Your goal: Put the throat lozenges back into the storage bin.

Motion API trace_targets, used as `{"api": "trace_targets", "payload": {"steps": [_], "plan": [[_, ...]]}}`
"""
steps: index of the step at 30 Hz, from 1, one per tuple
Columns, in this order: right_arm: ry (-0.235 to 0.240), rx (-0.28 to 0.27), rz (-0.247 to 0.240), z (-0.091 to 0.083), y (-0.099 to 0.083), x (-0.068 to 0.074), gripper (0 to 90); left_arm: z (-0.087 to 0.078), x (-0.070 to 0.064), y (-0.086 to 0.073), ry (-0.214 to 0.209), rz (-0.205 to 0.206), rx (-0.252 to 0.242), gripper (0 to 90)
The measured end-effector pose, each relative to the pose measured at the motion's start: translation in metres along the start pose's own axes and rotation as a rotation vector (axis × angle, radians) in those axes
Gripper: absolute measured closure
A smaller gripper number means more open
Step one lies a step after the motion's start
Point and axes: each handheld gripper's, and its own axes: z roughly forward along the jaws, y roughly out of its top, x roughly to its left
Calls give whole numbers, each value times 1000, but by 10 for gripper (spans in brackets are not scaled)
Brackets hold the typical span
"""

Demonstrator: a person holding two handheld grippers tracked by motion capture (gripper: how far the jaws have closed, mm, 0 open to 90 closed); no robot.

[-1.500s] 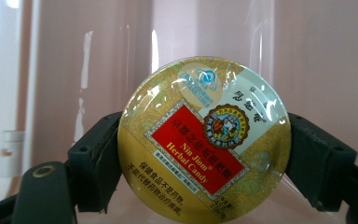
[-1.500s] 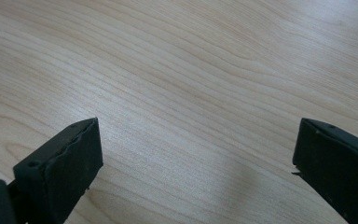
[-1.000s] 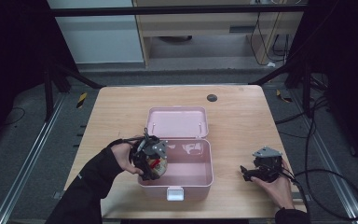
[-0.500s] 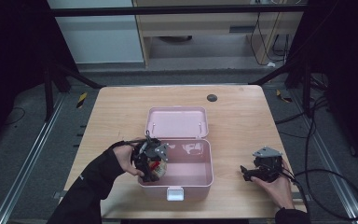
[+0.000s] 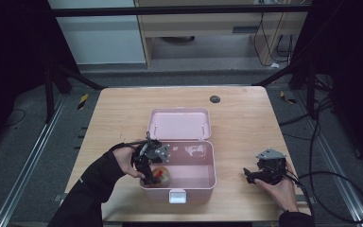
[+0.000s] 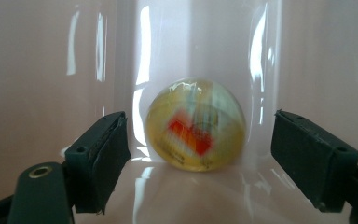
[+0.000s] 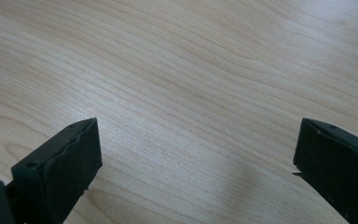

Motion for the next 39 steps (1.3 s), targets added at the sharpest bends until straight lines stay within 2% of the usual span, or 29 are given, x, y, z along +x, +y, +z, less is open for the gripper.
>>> {"api": "trace_targets", "payload": {"steps": [5,11,15,21,23,29,33,39], "plan": [[-1,0,2,-1,0,0,13,-5,-1,-1,22,0,-18,182],[-4,-8,2,-2,0,-1,13,-23,-4,-6,70,-25,-105,201],[-6,-9,9,-2,0,-2,14,-38,-7,-13,114,-63,-176,221],[-10,-11,12,-3,0,-2,15,-55,-9,-29,175,-124,-254,245],[-11,-11,10,-3,0,-2,15,-61,-10,-36,198,-154,-296,252],[-13,-11,11,-3,0,-2,16,-76,-14,-59,271,-237,-356,262],[-16,-14,12,-3,0,-2,17,-78,-14,-82,305,-333,-394,261],[-22,-15,16,-4,0,-3,18,-69,-17,-116,356,-468,-427,260]]}}
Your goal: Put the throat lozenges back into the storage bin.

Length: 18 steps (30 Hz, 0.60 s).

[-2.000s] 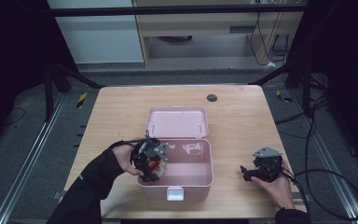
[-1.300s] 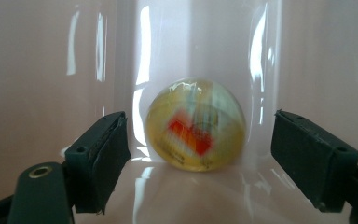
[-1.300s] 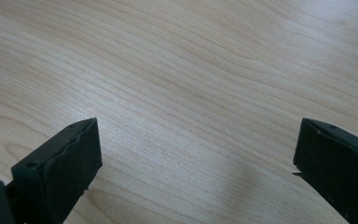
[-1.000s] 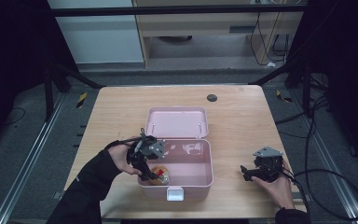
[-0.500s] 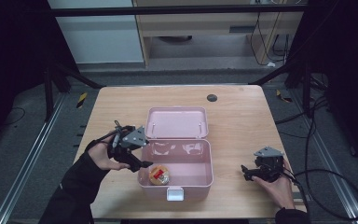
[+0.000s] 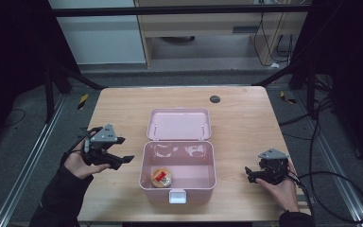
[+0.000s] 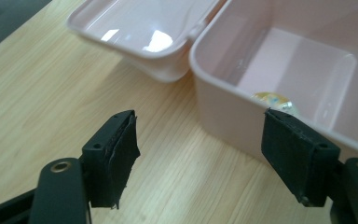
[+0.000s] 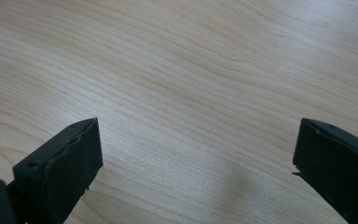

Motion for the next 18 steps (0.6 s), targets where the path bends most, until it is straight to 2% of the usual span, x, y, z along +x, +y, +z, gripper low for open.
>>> {"api": "trace_targets", "payload": {"steps": [2,9,13,14,16,18], "plan": [[-1,-1,-2,0,0,0,18,1,4,-12,22,-48,-9,259],[-11,-16,1,-1,0,-1,19,12,13,-44,87,-168,-8,246],[-22,-25,5,-2,0,-2,19,18,20,-66,149,-277,-42,245],[-26,-25,6,-2,0,-2,19,19,22,-69,162,-293,-43,246],[-30,-26,11,-3,0,-3,19,20,28,-77,219,-321,-26,238],[-37,-36,18,-4,0,-4,19,19,32,-84,242,-367,-51,235]]}}
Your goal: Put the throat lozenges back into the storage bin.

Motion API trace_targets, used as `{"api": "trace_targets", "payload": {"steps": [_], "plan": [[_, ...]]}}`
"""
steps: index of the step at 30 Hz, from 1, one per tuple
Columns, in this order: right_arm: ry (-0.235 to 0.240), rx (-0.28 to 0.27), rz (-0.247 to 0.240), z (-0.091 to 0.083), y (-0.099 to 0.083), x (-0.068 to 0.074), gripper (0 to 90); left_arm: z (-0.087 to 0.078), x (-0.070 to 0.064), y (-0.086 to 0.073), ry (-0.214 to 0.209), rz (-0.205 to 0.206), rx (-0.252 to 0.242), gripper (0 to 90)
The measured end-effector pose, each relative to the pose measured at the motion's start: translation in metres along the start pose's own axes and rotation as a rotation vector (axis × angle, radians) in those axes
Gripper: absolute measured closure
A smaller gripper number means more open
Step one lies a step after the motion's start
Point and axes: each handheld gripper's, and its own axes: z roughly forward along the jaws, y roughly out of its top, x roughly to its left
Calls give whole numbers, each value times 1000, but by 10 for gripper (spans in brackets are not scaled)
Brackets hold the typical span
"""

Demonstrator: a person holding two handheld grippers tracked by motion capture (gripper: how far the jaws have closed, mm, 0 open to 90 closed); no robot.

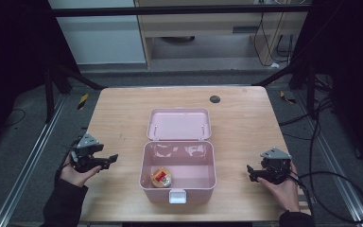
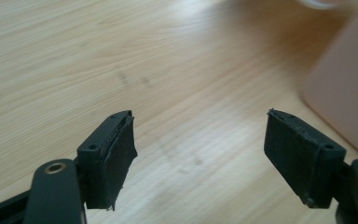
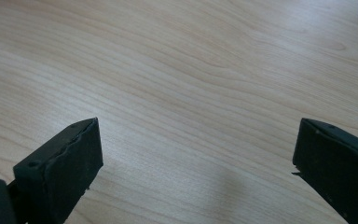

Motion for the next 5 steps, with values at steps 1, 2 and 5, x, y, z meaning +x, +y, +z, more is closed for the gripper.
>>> {"api": "trace_targets", "payload": {"steps": [1,2,5], "plan": [[-6,2,3,-1,0,-1,19,0,3,-3,13,-18,-11,230],[-11,-3,8,-1,0,-2,19,1,5,-8,25,-35,-12,227],[-33,-18,30,-3,0,-5,19,2,10,-16,56,-58,-9,219]]}}
